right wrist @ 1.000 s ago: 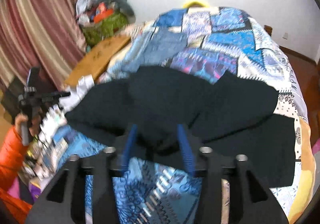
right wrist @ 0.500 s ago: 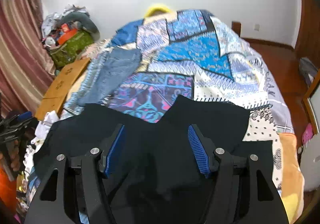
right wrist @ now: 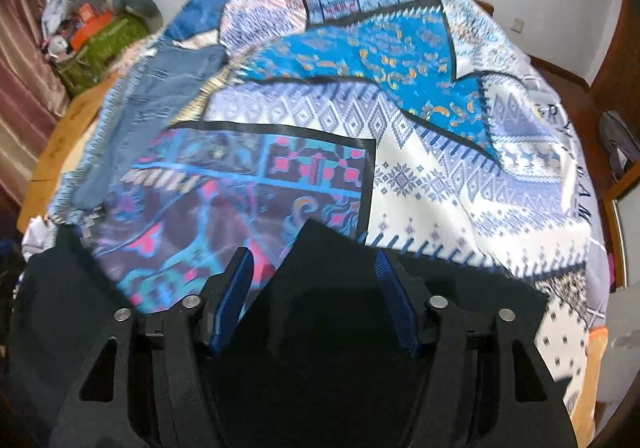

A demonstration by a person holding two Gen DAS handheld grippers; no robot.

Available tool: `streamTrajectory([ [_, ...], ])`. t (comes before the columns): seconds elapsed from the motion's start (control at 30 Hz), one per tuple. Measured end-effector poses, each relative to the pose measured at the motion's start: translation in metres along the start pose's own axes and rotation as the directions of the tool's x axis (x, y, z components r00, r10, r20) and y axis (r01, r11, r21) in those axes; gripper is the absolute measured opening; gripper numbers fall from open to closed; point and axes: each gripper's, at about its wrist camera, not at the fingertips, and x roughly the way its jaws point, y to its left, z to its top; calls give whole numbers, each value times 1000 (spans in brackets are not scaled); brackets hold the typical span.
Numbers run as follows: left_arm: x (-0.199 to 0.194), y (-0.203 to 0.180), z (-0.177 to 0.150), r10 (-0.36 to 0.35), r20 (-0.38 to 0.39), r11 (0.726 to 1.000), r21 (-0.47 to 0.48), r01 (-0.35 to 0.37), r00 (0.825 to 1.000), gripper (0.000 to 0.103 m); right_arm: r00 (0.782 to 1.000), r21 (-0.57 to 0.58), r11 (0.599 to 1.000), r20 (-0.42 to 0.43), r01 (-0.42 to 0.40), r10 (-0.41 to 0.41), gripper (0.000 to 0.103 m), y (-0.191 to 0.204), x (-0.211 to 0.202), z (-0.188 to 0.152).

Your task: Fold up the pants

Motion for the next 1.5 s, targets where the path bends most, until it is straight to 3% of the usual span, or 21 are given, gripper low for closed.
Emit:
streamTrajectory([
  [0.03, 1, 0, 0, -1, -3, 1000, 3, 1, 1000, 96, 1000, 6, 1000, -22, -15, 15, 36, -1, 6, 0],
  [0.13, 4, -3, -1, -1, -8, 1000, 15, 1, 1000, 96, 1000, 0, 1000, 4, -5, 5, 30, 0, 11, -6],
  [0.2, 4, -6, -1, 4, -8, 1000, 28, -3, 1000, 96, 1000, -5, 1000, 12, -6, 6, 18, 1, 8, -8],
  [0.37, -6, -21, 0, 5, -5, 998, 62, -5, 1000, 96, 999, -23, 1000, 39, 20, -19, 12, 2, -4, -10],
  [0.57, -25, -46, 0, -14, -1, 995, 97, 14, 1000, 96, 983, 26, 1000, 184, -4, -1, 8, -14, -80, -14],
  [0.63, -29, -56, -1, -19, -1, 993, 117, 19, 1000, 96, 970, 30, 999, 245, -12, 5, 8, -20, -113, -15],
  [0.8, -25, -92, -9, -50, -69, 983, 176, 61, 996, 96, 903, 38, 998, 430, -43, 23, 8, -37, -217, -29],
  [0.9, -17, -113, -19, -63, -134, 978, 188, 88, 989, 96, 864, 22, 1000, 503, -14, 1, 8, -42, -263, -42],
  [0.97, -15, -126, -27, -73, -159, 974, 200, 104, 985, 96, 852, 17, 1000, 524, 23, -28, 8, -44, -279, -52],
  [1.03, -15, -140, -34, -66, -168, 969, 224, 103, 984, 96, 856, 23, 999, 515, 41, -47, 7, -50, -283, -64],
  [1.23, -16, -179, -54, -39, -168, 946, 311, 91, 985, 100, 911, 87, 992, 397, 88, -115, 7, -85, -247, -113],
  [1.5, -16, -188, -61, -30, -141, 953, 296, 71, 990, 102, 974, 249, 965, 186, 78, -127, 7, -135, -177, -193],
])
